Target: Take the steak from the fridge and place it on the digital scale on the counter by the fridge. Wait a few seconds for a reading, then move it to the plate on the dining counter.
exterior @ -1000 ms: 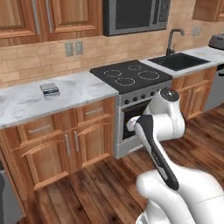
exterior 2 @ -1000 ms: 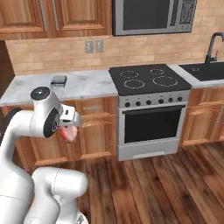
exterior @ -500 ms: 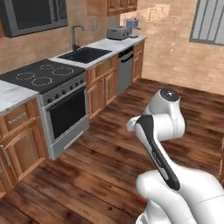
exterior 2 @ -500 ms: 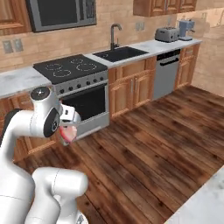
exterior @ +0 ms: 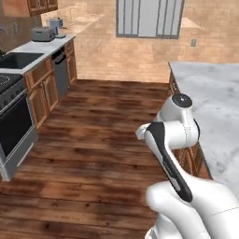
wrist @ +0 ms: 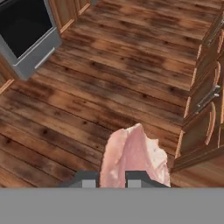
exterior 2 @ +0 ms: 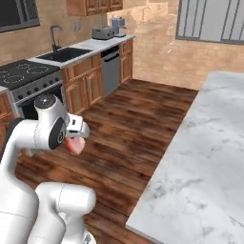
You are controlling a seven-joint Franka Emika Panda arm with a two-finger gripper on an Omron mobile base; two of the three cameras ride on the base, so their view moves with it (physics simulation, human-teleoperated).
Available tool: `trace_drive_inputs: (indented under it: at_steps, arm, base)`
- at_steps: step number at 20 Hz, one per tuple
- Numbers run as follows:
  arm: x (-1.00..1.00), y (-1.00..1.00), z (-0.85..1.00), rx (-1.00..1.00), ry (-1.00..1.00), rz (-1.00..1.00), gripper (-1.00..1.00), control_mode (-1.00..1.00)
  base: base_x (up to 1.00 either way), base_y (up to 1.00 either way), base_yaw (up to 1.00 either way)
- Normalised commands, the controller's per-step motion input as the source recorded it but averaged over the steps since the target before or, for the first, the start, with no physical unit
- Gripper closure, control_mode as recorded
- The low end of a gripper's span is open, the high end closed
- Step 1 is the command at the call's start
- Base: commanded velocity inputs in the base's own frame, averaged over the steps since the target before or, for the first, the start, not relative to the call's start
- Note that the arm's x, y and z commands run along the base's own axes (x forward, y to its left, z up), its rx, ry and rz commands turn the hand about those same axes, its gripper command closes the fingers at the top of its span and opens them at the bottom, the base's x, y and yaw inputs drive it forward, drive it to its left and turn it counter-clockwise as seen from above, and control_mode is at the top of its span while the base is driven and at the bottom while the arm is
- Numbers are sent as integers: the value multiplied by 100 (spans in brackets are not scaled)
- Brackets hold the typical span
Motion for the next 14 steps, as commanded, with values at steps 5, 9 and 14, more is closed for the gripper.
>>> trace_drive_inputs:
  at_steps: [5, 9, 14]
  arm:
    - [0, 0, 0, 0, 0, 0, 100, 100]
    - [0, 0, 0, 0, 0, 0, 100, 100]
    - [0, 0, 0, 0, 0, 0, 100, 100]
  base:
    - [-100, 9, -50]
    - [-100, 0, -43]
    - [-100, -3, -35]
